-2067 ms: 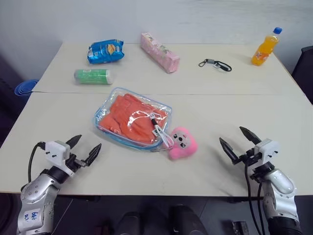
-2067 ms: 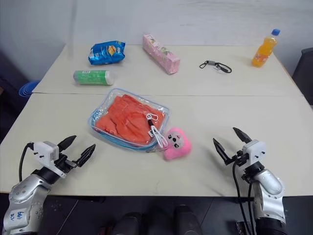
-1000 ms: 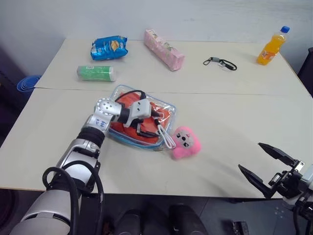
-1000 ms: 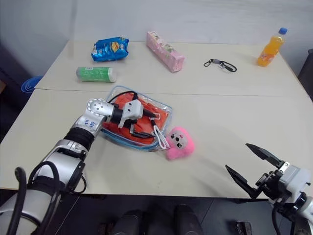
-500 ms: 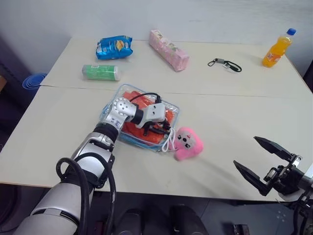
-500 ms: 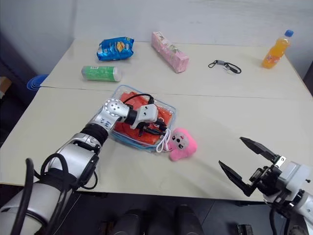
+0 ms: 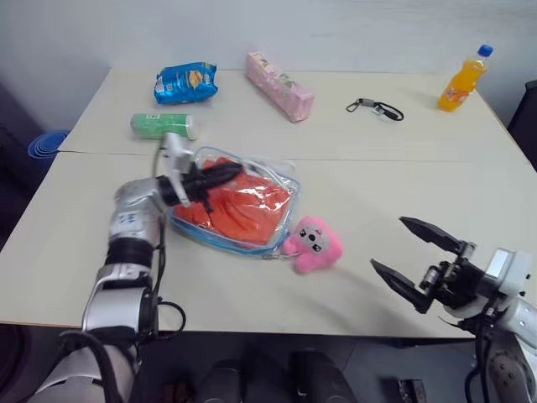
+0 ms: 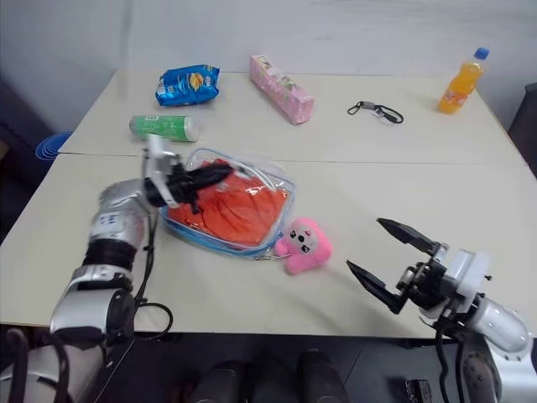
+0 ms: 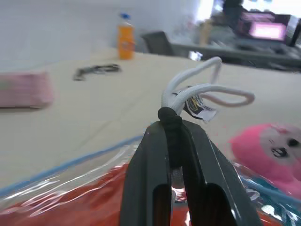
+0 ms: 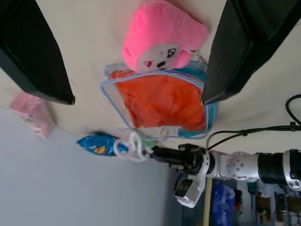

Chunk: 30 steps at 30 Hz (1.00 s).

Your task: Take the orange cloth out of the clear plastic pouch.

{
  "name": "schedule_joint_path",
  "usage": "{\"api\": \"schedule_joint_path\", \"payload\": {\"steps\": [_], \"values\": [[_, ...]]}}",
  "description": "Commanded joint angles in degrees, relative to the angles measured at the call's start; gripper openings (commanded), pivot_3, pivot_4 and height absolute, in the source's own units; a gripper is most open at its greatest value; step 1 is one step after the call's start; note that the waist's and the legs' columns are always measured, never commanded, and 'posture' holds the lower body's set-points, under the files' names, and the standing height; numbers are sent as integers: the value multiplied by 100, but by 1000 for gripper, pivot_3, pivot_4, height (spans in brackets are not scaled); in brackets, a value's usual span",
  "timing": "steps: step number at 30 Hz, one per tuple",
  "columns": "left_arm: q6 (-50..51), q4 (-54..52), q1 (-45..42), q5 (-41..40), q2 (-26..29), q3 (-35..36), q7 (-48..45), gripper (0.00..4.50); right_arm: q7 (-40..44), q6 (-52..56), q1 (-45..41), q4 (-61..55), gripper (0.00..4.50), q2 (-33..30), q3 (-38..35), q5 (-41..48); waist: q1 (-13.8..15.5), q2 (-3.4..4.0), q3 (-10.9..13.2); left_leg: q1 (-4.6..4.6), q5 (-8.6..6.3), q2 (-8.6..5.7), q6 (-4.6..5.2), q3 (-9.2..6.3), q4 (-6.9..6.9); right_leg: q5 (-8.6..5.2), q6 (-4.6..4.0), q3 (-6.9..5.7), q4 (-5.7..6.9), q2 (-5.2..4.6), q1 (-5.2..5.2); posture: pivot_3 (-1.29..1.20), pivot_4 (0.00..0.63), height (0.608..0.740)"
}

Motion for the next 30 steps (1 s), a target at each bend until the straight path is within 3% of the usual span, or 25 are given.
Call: {"api": "schedule_joint_path", "payload": {"steps": [1,7,12,18,21,25,30], "values": [[740,-1737,1060,-407,224,952,1368,68,59,70,-246,-266,4500,81,341,53,-20,0,0,-2,0,1,-1,-2,-1,0,-1,-1,4,-1,-3,0,150,740],[1450,-3205,3089,-203,395,1941,2884,68,344,-149,-705,309,4500,100,567,-219,72,-13,-7,-8,-2,-7,0,-3,2,0,-1,-4,-5,-10,-5,0,150,740],[1469,-3067,3467,-159,525,2191,3456,68,552,-241,-705,635,4500,37,470,-281,245,-17,-9,-3,-4,-9,5,-8,1,-2,-4,-11,-18,-14,12,0,150,740],[1500,-2569,3376,-145,975,2079,3359,1996,580,-262,-446,748,4500,-77,271,-310,228,-17,-10,9,-7,-9,6,-7,-9,-2,-6,-12,-24,-14,24,0,150,740],[1655,-2474,3273,-437,1324,2006,2820,2918,586,-261,-270,681,4500,-104,186,-298,191,-18,-10,10,-7,-9,6,-7,-13,-2,-6,-13,-26,-14,24,0,150,740],[878,-1957,3176,-284,2083,1845,1804,4093,572,-280,68,551,4500,-173,-36,-272,115,-18,-10,10,-7,-8,5,-7,-17,-4,-9,-14,-29,-15,24,0,150,740],[-531,-1130,2541,-107,2754,1044,30,4259,590,-342,488,422,4500,-230,-328,-247,105,-16,-10,11,-7,-8,3,-5,-20,-7,-15,-15,-37,-16,25,0,150,740]]}}
